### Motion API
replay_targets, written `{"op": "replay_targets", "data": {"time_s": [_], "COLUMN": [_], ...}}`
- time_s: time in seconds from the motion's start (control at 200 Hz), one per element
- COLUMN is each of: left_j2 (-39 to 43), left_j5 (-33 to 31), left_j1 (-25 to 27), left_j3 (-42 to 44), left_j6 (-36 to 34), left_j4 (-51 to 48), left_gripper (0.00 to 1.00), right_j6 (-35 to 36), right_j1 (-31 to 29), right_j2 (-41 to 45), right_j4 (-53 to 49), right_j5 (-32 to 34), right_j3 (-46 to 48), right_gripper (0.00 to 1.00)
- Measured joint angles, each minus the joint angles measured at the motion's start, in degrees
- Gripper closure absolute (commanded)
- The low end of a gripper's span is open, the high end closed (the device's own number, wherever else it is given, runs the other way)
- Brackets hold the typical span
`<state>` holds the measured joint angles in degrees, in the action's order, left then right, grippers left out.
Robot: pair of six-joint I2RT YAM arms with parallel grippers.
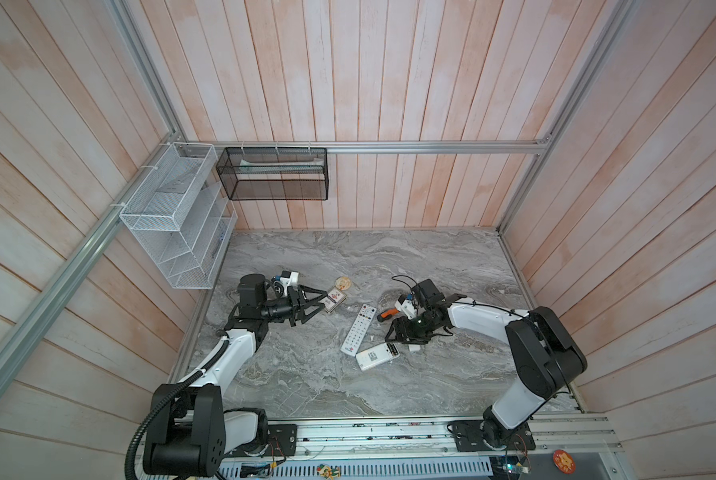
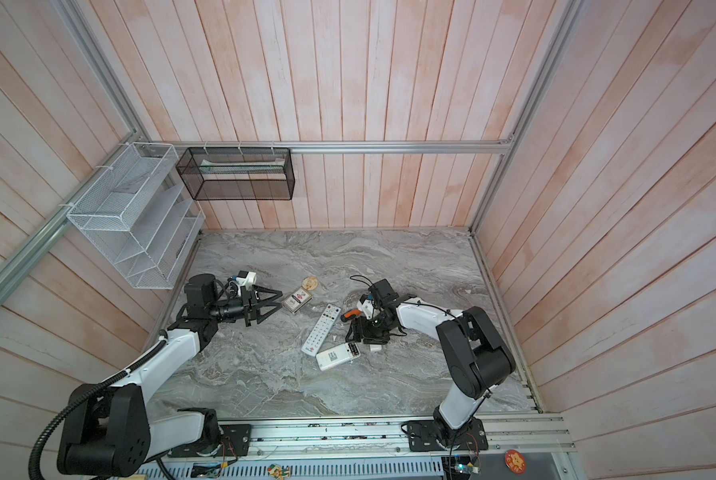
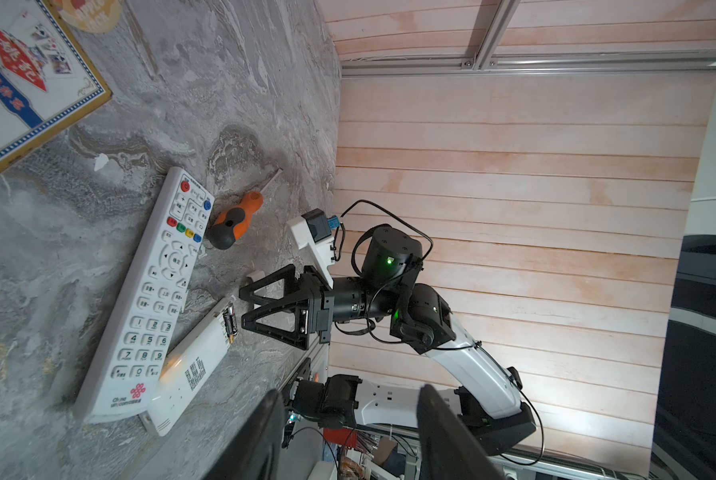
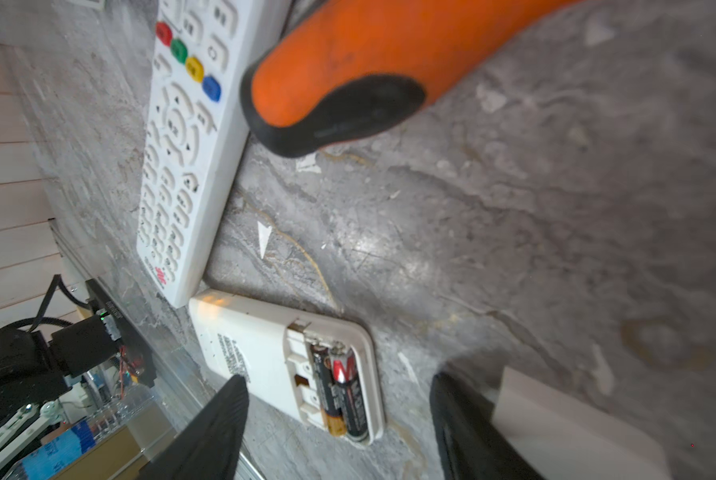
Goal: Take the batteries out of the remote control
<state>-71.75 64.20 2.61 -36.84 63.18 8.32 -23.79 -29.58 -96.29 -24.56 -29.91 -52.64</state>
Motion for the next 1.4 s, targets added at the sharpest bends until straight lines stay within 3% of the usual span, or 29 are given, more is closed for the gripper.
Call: {"op": "replay_targets", "data": {"time_s": [0.13,0.335,0.485,0.65,0.885,1.4], "left_j2": [0.46,1.81,3.43,5.14,6.27,11.13], "left_j5": [-0.31,-2.25,-3.28,-3.87,-4.61,-5.31], "left_j1": [0.00,0.00,0.00,0.00,0.00,0.00], "left_j3": [-0.09,-0.66,-0.66,-0.66,-0.66,-0.04], "left_j6": [-1.62,-5.42,-6.80,-8.02,-10.03,-11.15], "left_j4": [-1.79,-6.12,-7.74,-9.35,-12.46,-16.55], "left_gripper": [0.46,0.45,0.45,0.45,0.44,0.44], "right_j6": [-3.78,-21.31,-34.32,-43.89,-50.82,-56.74], "right_j1": [1.40,7.80,6.95,4.26,0.52,-1.55], "right_j2": [0.00,3.65,3.54,-4.17,-14.51,-18.32], "right_j4": [-4.52,-4.35,-4.42,-10.80,-18.38,-20.15], "right_j5": [4.61,8.33,11.26,14.47,15.17,15.72], "right_j3": [-4.28,-7.23,-11.85,-25.66,-32.76,-32.37], "right_gripper": [0.18,0.16,0.16,0.23,0.30,0.42]}}
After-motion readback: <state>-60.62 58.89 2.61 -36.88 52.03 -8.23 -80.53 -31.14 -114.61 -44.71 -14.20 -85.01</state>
